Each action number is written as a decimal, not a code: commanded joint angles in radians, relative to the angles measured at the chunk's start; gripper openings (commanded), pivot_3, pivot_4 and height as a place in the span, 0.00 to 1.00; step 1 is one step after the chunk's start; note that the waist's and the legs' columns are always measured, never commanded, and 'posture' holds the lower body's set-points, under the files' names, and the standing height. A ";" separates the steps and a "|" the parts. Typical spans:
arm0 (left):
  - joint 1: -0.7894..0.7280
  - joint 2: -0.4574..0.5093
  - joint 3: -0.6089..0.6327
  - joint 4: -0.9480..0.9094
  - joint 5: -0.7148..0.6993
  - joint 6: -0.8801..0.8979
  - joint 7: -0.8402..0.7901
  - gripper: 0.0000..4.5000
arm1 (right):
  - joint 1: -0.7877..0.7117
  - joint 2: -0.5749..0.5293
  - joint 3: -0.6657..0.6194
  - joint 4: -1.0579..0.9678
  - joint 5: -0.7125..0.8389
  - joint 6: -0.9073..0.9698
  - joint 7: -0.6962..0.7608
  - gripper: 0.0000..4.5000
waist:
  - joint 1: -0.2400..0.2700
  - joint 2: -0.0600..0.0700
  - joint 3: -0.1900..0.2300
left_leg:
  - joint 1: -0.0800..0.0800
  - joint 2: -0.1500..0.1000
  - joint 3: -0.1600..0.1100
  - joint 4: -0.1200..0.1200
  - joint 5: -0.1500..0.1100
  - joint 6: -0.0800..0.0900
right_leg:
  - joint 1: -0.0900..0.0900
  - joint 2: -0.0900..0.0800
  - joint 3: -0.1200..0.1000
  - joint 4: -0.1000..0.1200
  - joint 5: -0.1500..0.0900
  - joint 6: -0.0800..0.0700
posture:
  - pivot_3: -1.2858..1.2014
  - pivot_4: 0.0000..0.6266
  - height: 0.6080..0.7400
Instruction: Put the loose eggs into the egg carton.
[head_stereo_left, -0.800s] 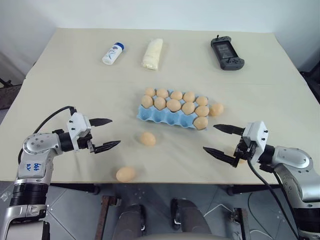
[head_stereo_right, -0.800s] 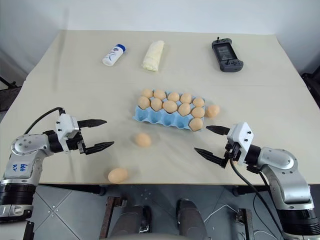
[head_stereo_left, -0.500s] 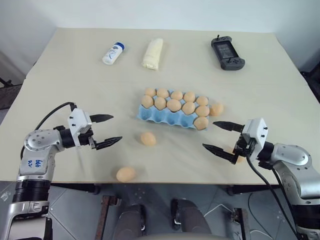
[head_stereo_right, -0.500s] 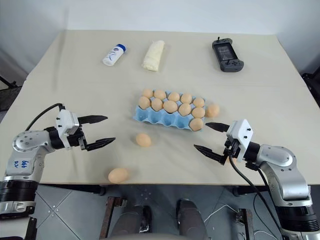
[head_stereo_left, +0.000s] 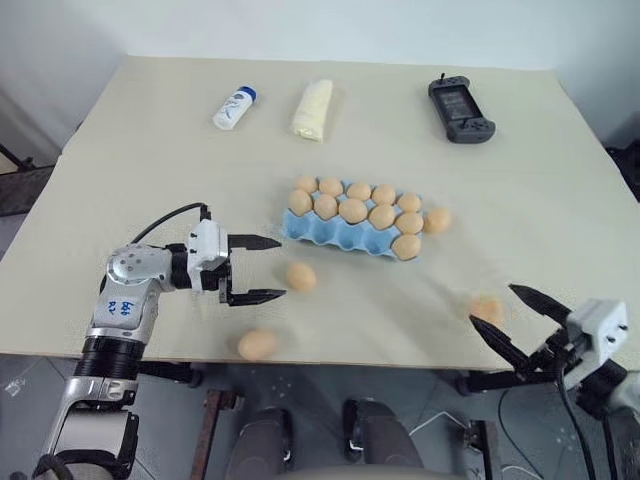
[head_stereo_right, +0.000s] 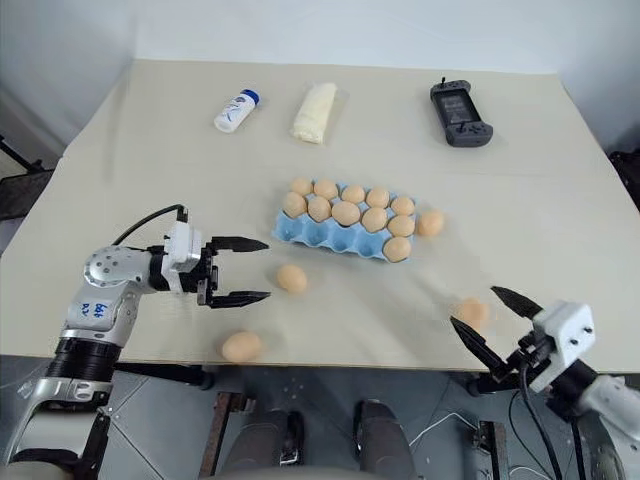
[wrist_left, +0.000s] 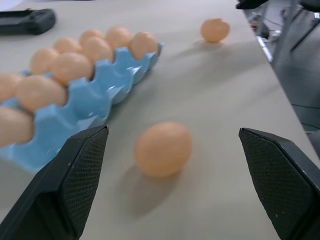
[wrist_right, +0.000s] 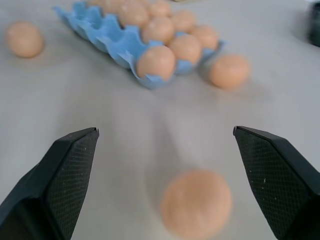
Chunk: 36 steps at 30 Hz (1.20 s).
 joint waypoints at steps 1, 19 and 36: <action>-0.015 -0.005 0.009 -0.008 -0.017 -0.011 -0.015 0.98 | 0.025 0.020 0.002 -0.026 -0.016 -0.041 -0.016 1.00 | -0.006 0.000 0.000 | 0.000 0.000 0.000 0.000 0.000 0.000 | 0.000 0.000 0.001 0.000 0.000 0.000 | 0.52 0.24 1.00; 0.016 0.018 0.049 -0.067 -0.026 0.006 0.014 0.98 | -0.234 -0.010 0.120 0.303 -0.110 -0.052 -0.043 1.00 | -0.019 0.000 0.000 | 0.000 0.000 -0.001 -0.001 0.004 -0.001 | -0.001 0.000 0.000 -0.001 0.003 -0.001 | 0.52 0.24 1.00; 0.051 0.031 0.090 -0.094 -0.033 0.026 0.078 1.00 | -0.511 0.001 0.312 0.249 -0.116 0.013 -0.013 0.41 | -0.021 0.000 0.000 | 0.000 0.000 -0.001 -0.001 0.004 -0.001 | -0.001 0.000 0.000 0.001 0.003 -0.001 | 0.52 0.24 1.00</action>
